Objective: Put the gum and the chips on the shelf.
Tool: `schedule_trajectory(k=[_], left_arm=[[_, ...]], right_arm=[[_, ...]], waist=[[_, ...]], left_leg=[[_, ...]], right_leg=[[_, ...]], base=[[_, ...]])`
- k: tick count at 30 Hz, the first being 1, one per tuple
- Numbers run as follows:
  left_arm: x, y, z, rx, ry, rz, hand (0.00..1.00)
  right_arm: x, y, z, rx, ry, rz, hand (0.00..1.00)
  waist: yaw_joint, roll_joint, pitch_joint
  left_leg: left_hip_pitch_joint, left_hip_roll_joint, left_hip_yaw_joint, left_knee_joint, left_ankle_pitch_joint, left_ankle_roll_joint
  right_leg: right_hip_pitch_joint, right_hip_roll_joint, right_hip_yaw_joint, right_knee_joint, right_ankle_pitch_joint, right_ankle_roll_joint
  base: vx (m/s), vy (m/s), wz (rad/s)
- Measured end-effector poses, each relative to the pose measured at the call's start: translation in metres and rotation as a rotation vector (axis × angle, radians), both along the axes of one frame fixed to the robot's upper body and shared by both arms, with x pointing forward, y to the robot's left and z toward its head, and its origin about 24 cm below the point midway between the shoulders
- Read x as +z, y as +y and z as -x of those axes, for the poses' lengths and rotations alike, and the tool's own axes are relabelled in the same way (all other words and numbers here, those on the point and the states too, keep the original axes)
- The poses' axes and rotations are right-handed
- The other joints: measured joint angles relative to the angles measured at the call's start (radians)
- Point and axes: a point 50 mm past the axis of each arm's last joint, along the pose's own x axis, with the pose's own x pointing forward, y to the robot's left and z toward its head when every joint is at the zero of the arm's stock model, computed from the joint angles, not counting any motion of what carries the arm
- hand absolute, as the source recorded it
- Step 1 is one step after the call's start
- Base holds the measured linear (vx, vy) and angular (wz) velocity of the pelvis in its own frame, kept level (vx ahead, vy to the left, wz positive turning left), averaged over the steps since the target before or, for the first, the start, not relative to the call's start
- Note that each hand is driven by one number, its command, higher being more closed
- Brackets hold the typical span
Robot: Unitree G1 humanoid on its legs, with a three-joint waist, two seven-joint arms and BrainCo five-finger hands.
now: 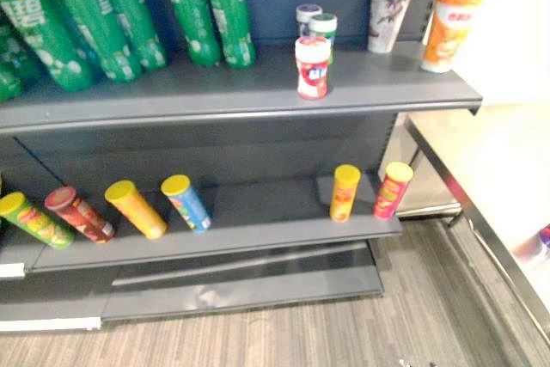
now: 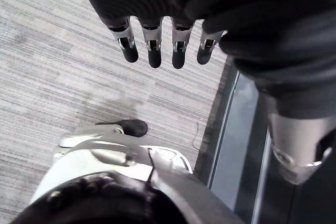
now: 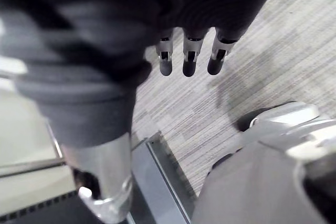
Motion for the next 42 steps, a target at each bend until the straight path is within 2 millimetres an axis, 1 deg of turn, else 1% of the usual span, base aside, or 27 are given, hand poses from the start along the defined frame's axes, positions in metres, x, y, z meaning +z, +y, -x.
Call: schedule_trajectory(k=[1, 2, 4, 5, 7, 8, 9, 11, 12, 14, 18, 20, 23, 24, 27, 28, 30, 32, 33, 34, 35, 36, 38, 39, 40, 41, 42], left_arm=[[-0.001, -0.003, -0.002, -0.004, 0.001, 0.009, 0.00], [-0.001, -0.005, -0.006, -0.010, -0.004, 0.017, 0.00], [-0.001, -0.006, -0.012, -0.010, -0.018, 0.023, 0.00], [0.000, -0.003, -0.013, 0.011, -0.025, 0.019, 0.00], [0.001, 0.000, -0.015, 0.056, -0.040, 0.016, 0.00], [0.001, 0.000, -0.021, 0.070, -0.058, 0.018, 0.00], [0.002, 0.000, -0.024, 0.078, -0.072, 0.018, 0.00], [0.003, 0.001, -0.033, 0.096, -0.109, 0.015, 0.00], [0.004, 0.002, -0.041, 0.095, -0.127, 0.007, 0.00], [0.005, 0.004, -0.047, 0.098, -0.135, -0.004, 0.00], [0.005, -0.003, -0.053, 0.102, -0.146, 0.006, 0.00], [0.005, -0.003, -0.053, 0.095, -0.144, 0.002, 0.00], [0.005, -0.001, -0.053, 0.093, -0.147, -0.001, 0.00], [0.005, -0.001, -0.053, 0.094, -0.147, -0.002, 0.00], [0.005, -0.001, -0.051, 0.092, -0.141, 0.001, 0.00], [0.005, 0.000, -0.051, 0.092, -0.141, 0.001, 0.00], [0.006, 0.005, -0.049, 0.095, -0.148, 0.002, 0.00], [0.006, 0.005, -0.050, 0.112, -0.164, 0.017, 0.00], [0.006, 0.002, -0.049, 0.144, -0.176, 0.030, 0.00], [0.006, 0.000, -0.046, 0.157, -0.183, 0.029, 0.00], [0.006, 0.000, -0.046, 0.157, -0.183, 0.029, 0.00], [0.005, -0.006, -0.043, 0.159, -0.184, 0.039, 0.00], [0.005, -0.008, -0.043, 0.165, -0.196, 0.036, 0.00], [0.005, -0.009, -0.043, 0.167, -0.198, 0.034, 0.00], [0.004, -0.015, -0.040, 0.173, -0.197, 0.043, 0.00], [0.003, -0.021, -0.039, 0.190, -0.194, 0.054, 0.00], [0.003, -0.021, -0.038, 0.193, -0.192, 0.051, 0.00]], right_arm=[[0.000, -0.002, 0.002, -0.047, -0.006, 0.000, 0.00], [0.001, -0.004, 0.003, -0.087, -0.013, 0.000, 0.00], [0.002, -0.002, -0.001, -0.120, -0.042, -0.003, 0.00], [0.003, 0.002, -0.009, -0.111, -0.073, -0.013, 0.00], [0.003, 0.001, -0.011, -0.104, -0.075, -0.009, 0.00], [0.003, 0.000, -0.009, -0.083, -0.064, -0.001, 0.00], [0.002, 0.000, -0.009, -0.073, -0.061, 0.000, 0.00], [0.001, 0.003, -0.006, -0.072, -0.049, -0.007, 0.00], [0.001, 0.004, -0.006, -0.077, -0.048, -0.009, 0.00], [0.001, 0.005, -0.010, -0.073, -0.056, -0.010, 0.00], [0.003, -0.002, -0.017, -0.065, -0.077, 0.009, 0.00], [0.003, -0.001, -0.017, -0.062, -0.075, 0.009, 0.00], [0.004, 0.000, -0.021, -0.056, -0.092, 0.013, 0.00], [0.005, -0.001, -0.023, -0.055, -0.101, 0.019, 0.00], [0.004, 0.001, -0.020, -0.058, -0.098, 0.015, 0.00], [0.004, 0.003, -0.019, -0.060, -0.095, 0.010, 0.00], [0.004, 0.003, -0.020, -0.061, -0.100, 0.010, 0.00], [0.006, -0.002, -0.024, -0.059, -0.118, 0.027, 0.00], [0.008, -0.008, -0.028, -0.049, -0.129, 0.046, 0.00], [0.010, -0.013, -0.031, -0.031, -0.135, 0.065, 0.00], [0.010, -0.013, -0.031, -0.031, -0.135, 0.065, 0.00], [0.015, -0.023, -0.041, -0.014, -0.156, 0.102, 0.00], [0.016, -0.024, -0.044, 0.019, -0.159, 0.108, 0.00], [0.016, -0.025, -0.044, 0.028, -0.160, 0.109, 0.00], [0.016, -0.027, -0.044, 0.045, -0.158, 0.117, 0.00], [0.017, -0.028, -0.044, 0.066, -0.154, 0.121, 0.00], [0.016, -0.026, -0.043, 0.070, -0.155, 0.112, 0.00]], waist=[[0.001, 0.017, 0.017], [0.002, 0.029, 0.032], [0.002, 0.040, 0.053], [0.012, 0.028, 0.079], [0.012, 0.019, 0.085], [0.008, 0.024, 0.088], [0.007, 0.025, 0.088], [0.001, 0.026, 0.088], [0.004, 0.024, 0.088], [0.001, 0.012, 0.088], [-0.004, 0.031, 0.084], [-0.003, 0.026, 0.080], [-0.001, 0.007, 0.075], [-0.003, 0.009, 0.075], [-0.011, 0.014, 0.070], [-0.014, 0.008, 0.065], [-0.015, -0.009, 0.054], [-0.008, -0.002, 0.055], [0.003, 0.011, 0.055], [0.005, 0.013, 0.055], [0.005, 0.013, 0.055], [0.004, 0.029, 0.057], [0.007, 0.035, 0.060], [0.007, 0.039, 0.059], [0.006, 0.069, 0.055], [0.014, 0.104, 0.048], [0.012, 0.104, 0.044]], left_leg=[[0.014, 0.017, 0.040, 0.001, -0.002, 0.004], [0.029, 0.038, 0.088, 0.001, -0.007, 0.010], [0.046, 0.064, 0.170, 0.025, -0.033, 0.011], [0.037, 0.101, 0.295, 0.090, -0.077, 0.028], [0.035, 0.128, 0.394, 0.144, -0.126, 0.022], [0.033, 0.159, 0.450, 0.195, -0.159, 0.014], [0.031, 0.172, 0.472, 0.218, -0.172, 0.008], [0.025, 0.201, 0.537, 0.268, -0.194, 0.001], [0.030, 0.204, 0.581, 0.280, -0.192, 0.001], [0.029, 0.190, 0.627, 0.277, -0.186, -0.006], [0.039, 0.166, 0.642, 0.210, -0.124, -0.026], [0.055, 0.146, 0.640, 0.143, -0.075, -0.039], [0.064, 0.111, 0.640, 0.096, -0.044, -0.042], [0.067, 0.105, 0.641, 0.090, -0.038, -0.040], [0.066, 0.120, 0.640, 0.118, -0.042, -0.042], [0.052, 0.152, 0.639, 0.188, -0.067, -0.043], [-0.002, 0.238, 0.580, 0.390, -0.096, -0.032], [-0.056, 0.298, 0.462, 0.541, -0.098, -0.026], [-0.100, 0.318, 0.345, 0.618, -0.098, -0.020], [-0.123, 0.277, 0.205, 0.595, -0.126, -0.030], [-0.123, 0.277, 0.205, 0.595, -0.126, -0.030], [-0.123, 0.172, 0.036, 0.456, -0.152, -0.035], [-0.125, 0.120, -0.052, 0.335, -0.152, -0.036], [-0.125, 0.115, -0.081, 0.290, -0.150, -0.040], [-0.124, 0.125, -0.142, 0.203, -0.165, -0.062], [-0.122, 0.124, -0.149, 0.209, -0.138, -0.077], [-0.121, 0.121, -0.144, 0.211, -0.139, -0.077]], right_leg=[[-0.041, 0.009, 0.007, 0.056, 0.040, 0.009], [-0.067, 0.027, -0.012, 0.078, 0.099, -0.002], [-0.086, 0.043, -0.086, 0.071, 0.164, -0.046], [-0.094, 0.037, -0.207, 0.069, 0.183, -0.099], [-0.126, -0.026, -0.380, 0.211, 0.114, -0.177], [-0.117, -0.071, -0.468, 0.297, 0.093, -0.181], [-0.111, -0.088, -0.492, 0.322, 0.087, -0.186], [-0.075, -0.109, -0.536, 0.317, 0.088, -0.186], [-0.028, -0.097, -0.548, 0.210, 0.120, -0.150], [0.019, -0.066, -0.540, 0.057, 0.148, -0.128], [0.028, -0.024, -0.537, -0.046, 0.145, -0.131], [0.039, -0.005, -0.535, -0.071, 0.133, -0.127], [0.040, -0.011, -0.517, -0.087, 0.082, -0.109], [0.040, -0.013, -0.513, -0.088, 0.070, -0.108], [0.036, -0.016, -0.512, -0.074, 0.054, -0.115], [0.035, -0.014, -0.508, -0.075, 0.042, -0.123], [0.024, -0.010, -0.480, -0.076, 0.039, -0.130], [0.009, 0.004, -0.435, -0.074, 0.037, -0.137], [-0.005, 0.018, -0.384, -0.072, 0.039, -0.148], [-0.024, 0.020, -0.327, -0.073, 0.040, -0.149], [-0.024, 0.020, -0.327, -0.073, 0.040, -0.149], [-0.056, 0.021, -0.209, -0.076, 0.041, -0.151], [-0.074, 0.023, -0.130, -0.080, 0.046, -0.142], [-0.081, 0.029, -0.109, -0.085, 0.051, -0.134], [-0.085, 0.060, -0.075, -0.104, 0.064, -0.120], [-0.086, 0.080, -0.050, -0.111, 0.099, -0.100], [-0.090, 0.078, -0.047, -0.097, 0.099, -0.100]], base=[[0.07, 0.134, -0.74], [0.05, 0.173, -1.01], [-0.01, 0.128, -1.39], [-0.08, 0.090, -1.75], [-0.08, 0.076, -1.81], [0.00, 0.042, -1.51], [0.04, -0.011, -1.46], [0.07, -0.065, -1.24], [0.07, -0.130, -1.08], [0.02, -0.185, -0.97], [-0.07, -0.165, -0.46], [-0.11, -0.142, -0.02], [-0.13, -0.099, -0.05], [-0.10, -0.039, -0.05], [-0.08, -0.025, -0.02], [-0.03, -0.051, -0.07], [-0.04, -0.103, -0.30], [-0.06, -0.090, -0.67], [-0.06, -0.012, -1.16], [-0.04, 0.012, -0.99], [-0.03, 0.084, -1.47], [-0.03, 0.064, -1.20], [-0.04, 0.092, -1.32], [-0.05, 0.119, -1.16], [0.01, 0.161, -1.21], [0.06, 0.177, -1.13], [0.14, 0.157, -0.77]])
